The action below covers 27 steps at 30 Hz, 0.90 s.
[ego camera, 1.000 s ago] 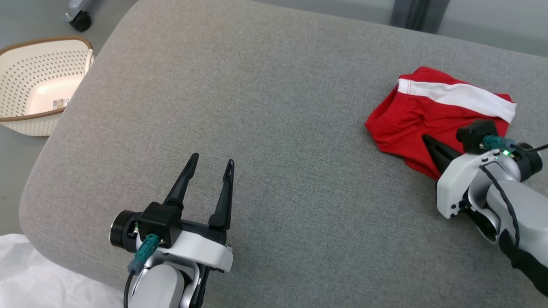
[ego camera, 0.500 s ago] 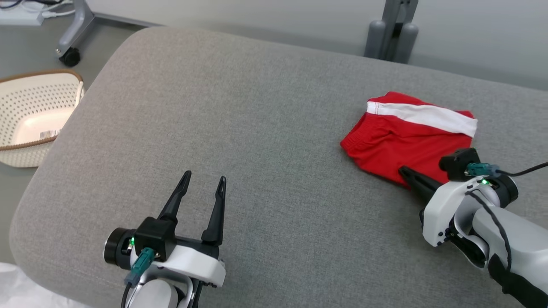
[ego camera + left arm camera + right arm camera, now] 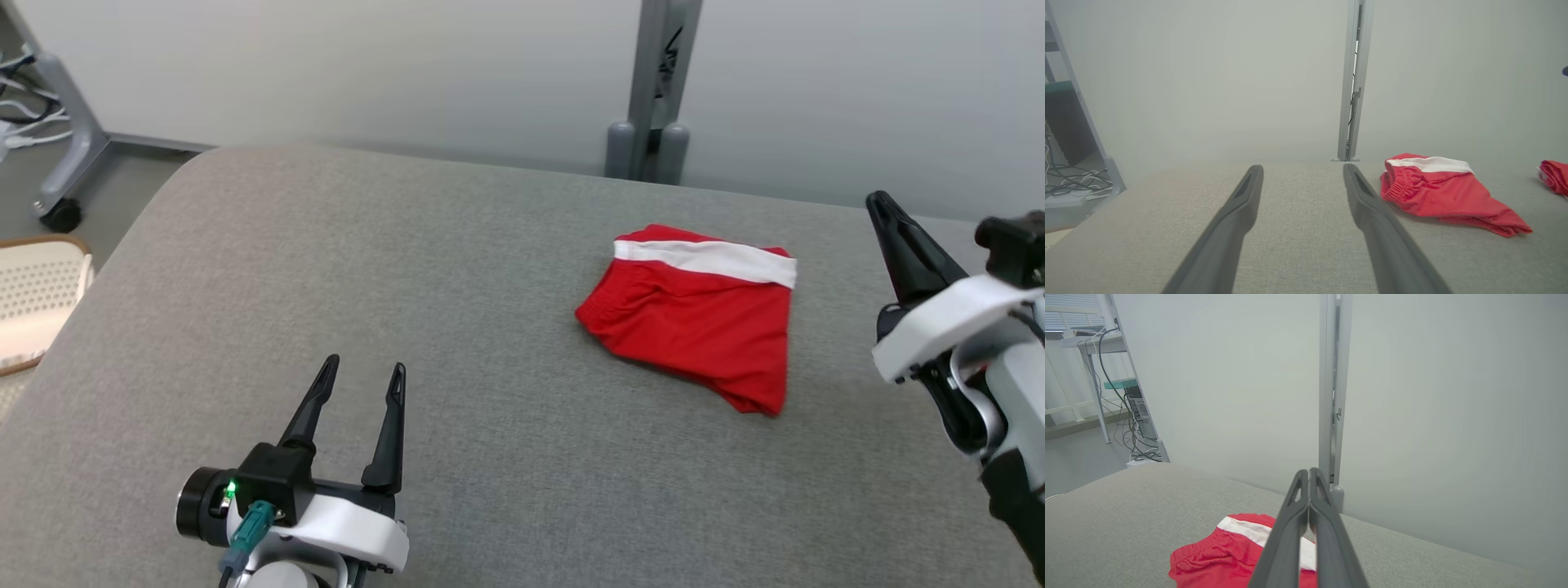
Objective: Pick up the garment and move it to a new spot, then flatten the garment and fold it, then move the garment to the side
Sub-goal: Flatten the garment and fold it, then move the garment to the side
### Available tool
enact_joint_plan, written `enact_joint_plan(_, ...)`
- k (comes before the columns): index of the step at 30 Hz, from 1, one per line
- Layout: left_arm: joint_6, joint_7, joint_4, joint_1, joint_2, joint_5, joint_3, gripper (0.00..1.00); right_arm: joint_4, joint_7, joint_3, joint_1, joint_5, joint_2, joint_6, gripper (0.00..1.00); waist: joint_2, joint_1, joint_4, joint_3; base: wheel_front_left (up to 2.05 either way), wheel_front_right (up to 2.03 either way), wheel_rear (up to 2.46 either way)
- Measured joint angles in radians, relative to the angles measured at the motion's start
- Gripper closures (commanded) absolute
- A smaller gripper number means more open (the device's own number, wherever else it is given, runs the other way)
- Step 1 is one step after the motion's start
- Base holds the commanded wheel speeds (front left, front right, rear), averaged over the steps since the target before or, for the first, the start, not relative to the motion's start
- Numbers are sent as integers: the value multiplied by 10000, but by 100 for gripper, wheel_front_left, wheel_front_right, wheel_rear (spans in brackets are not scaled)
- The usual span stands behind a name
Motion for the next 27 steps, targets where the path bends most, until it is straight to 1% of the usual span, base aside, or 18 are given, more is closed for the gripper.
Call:
enact_joint_plan(1, 2, 0, -69, 34, 2, 27, 56, 0, -616, -2, -1227, 738, -1007, 251, 0, 100, 0, 0, -187, -107, 0, 0, 0)
enact_joint_plan(2, 2, 0, -69, 34, 2, 27, 56, 0, -616, -2, -1227, 738, -1007, 251, 0, 100, 0, 0, -187, -107, 0, 0, 0)
enact_joint_plan(5, 19, 0, -102, 182, -2, 50, 144, 0, -1515, -2, -2786, 1877, -2324, 817, 0, 100, 0, 0, -445, -249, 0, 0, 0)
enact_joint_plan(7, 59, 0, -155, 207, -2, 6, 249, 0, -2017, -2, -3678, 2599, -2987, 1346, 0, 100, 0, 0, -611, -337, 0, 0, 0)
enact_joint_plan(9, 90, 0, -186, 289, 2, -40, 347, 0, -2462, -2, -4335, 3276, -3559, 1875, 0, 100, 0, 0, -769, -410, 0, 0, 0)
enact_joint_plan(12, 150, 0, -201, 364, 2, -52, 401, 0, -2938, 0, -5056, 4116, -4105, 2531, 2, 100, 0, 0, -971, -482, 0, 0, 0)
enact_joint_plan(15, 161, 0, -182, 381, 4, -61, 453, 0, -2968, -2, -5528, 4710, -4345, 2909, 0, 100, 0, 0, -1133, -523, 0, 0, 0)
enact_joint_plan(16, 159, 0, -169, 392, 0, -77, 460, 0, -2917, 0, -5555, 4836, -4493, 2953, 0, 58, 0, 0, -1176, -533, 0, 0, 0)
enact_joint_plan(17, 153, 0, -159, 417, -2, -98, 472, 0, -2878, -2, -5609, 4915, -4579, 3030, 0, 0, 0, 0, -1214, -540, 0, 0, 0)
enact_joint_plan(21, 128, 0, -90, 536, 2, -556, 681, 0, -2667, -2, -5584, 5051, -4690, 3227, 0, 0, 0, 0, -1320, -551, 0, 0, 0)
enact_joint_plan(27, 46, 0, -40, 536, 2, -558, 721, 0, -2370, -2, -5567, 5134, -4629, 3317, 0, 0, 0, 0, -1311, -510, 0, 0, 0)
